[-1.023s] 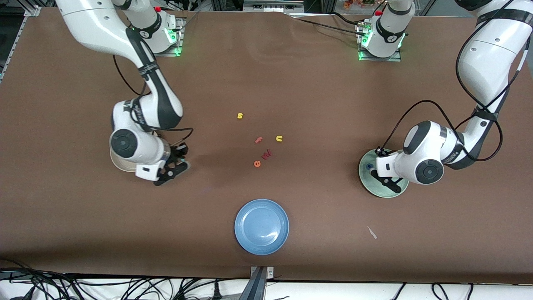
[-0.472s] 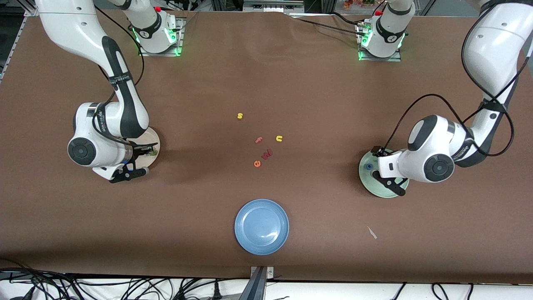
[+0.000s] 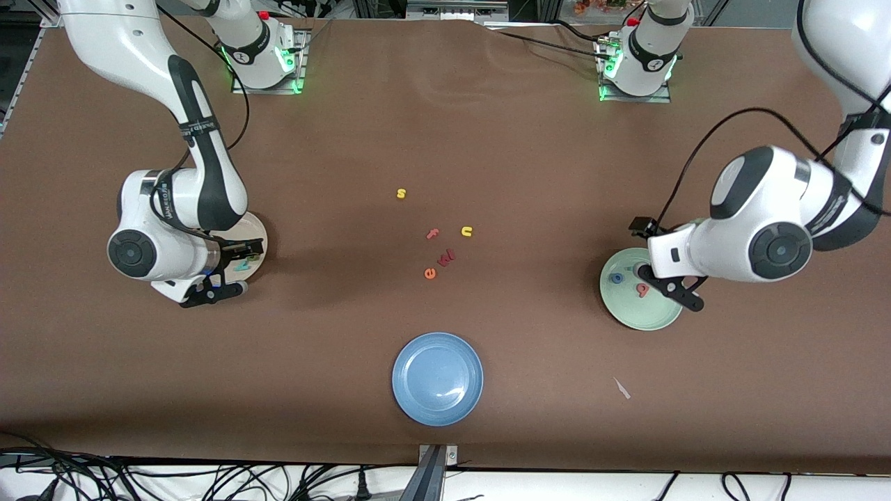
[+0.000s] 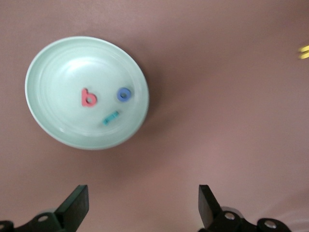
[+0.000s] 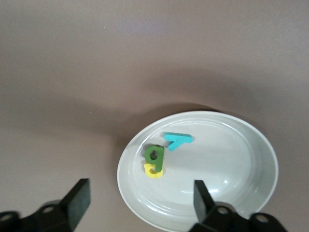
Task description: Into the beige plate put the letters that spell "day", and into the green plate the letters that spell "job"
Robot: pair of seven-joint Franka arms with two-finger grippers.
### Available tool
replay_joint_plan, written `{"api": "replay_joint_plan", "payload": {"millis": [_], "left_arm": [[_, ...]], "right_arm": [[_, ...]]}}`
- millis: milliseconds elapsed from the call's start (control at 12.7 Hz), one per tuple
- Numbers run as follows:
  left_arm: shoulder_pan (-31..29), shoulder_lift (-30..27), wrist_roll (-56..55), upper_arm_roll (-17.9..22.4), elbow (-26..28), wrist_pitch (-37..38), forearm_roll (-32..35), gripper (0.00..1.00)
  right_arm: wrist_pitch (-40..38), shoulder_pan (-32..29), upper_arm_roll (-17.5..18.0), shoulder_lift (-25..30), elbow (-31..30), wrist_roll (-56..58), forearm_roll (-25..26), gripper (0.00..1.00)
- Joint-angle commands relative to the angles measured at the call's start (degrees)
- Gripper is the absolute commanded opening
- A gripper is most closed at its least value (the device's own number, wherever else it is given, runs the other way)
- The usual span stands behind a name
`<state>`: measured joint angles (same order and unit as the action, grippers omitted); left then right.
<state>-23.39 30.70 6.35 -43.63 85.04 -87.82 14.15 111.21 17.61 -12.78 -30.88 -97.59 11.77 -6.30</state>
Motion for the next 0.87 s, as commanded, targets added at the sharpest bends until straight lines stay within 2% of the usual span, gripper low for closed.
{"api": "replay_joint_plan", "payload": {"millis": [0,157,315,393,551,708,787], "left_arm": [[0.1,-8.52,-5.37,-0.93,0.83,3.26,-2.72,1.0],[0.01,-11.44,-5.12,-1.28,0.14,4.93,-2.81,1.0],[0.45,-15.73,-4.94,0.12,-1.54,5.73,-3.25,1.0],[2.62,-16.8,-4.85,4.3,-1.89,5.73,-3.51,1.0],[11.75,-19.79,-4.76,18.25,-2.16,5.46,-7.18,1.0],[17.56,-21.81,-4.94,28.11,-1.81,4.41,-14.91,1.0],[20.37,-23.21,-5.11,32.6,-1.28,2.15,-15.55,1.0]], "right_arm": [[-4.77,-0.47,-0.05,0.56,2.67,-0.43,-0.56,1.0],[-7.48,-0.39,-0.66,1.44,3.02,-1.22,-0.56,1.0],[-12.22,-0.3,-0.75,3.19,4.16,-3.94,-0.38,1.0],[-14.68,-0.21,-0.75,4.07,4.86,-5.08,-0.12,1.0],[-16.82,0.84,-0.67,7.39,4.26,-8.32,0.49,1.0],[-15.86,0.76,0.65,13.71,0.75,-14.39,2.25,1.0],[-14.98,0.15,1.61,17.14,-1.79,-14.32,2.77,1.0]]}}
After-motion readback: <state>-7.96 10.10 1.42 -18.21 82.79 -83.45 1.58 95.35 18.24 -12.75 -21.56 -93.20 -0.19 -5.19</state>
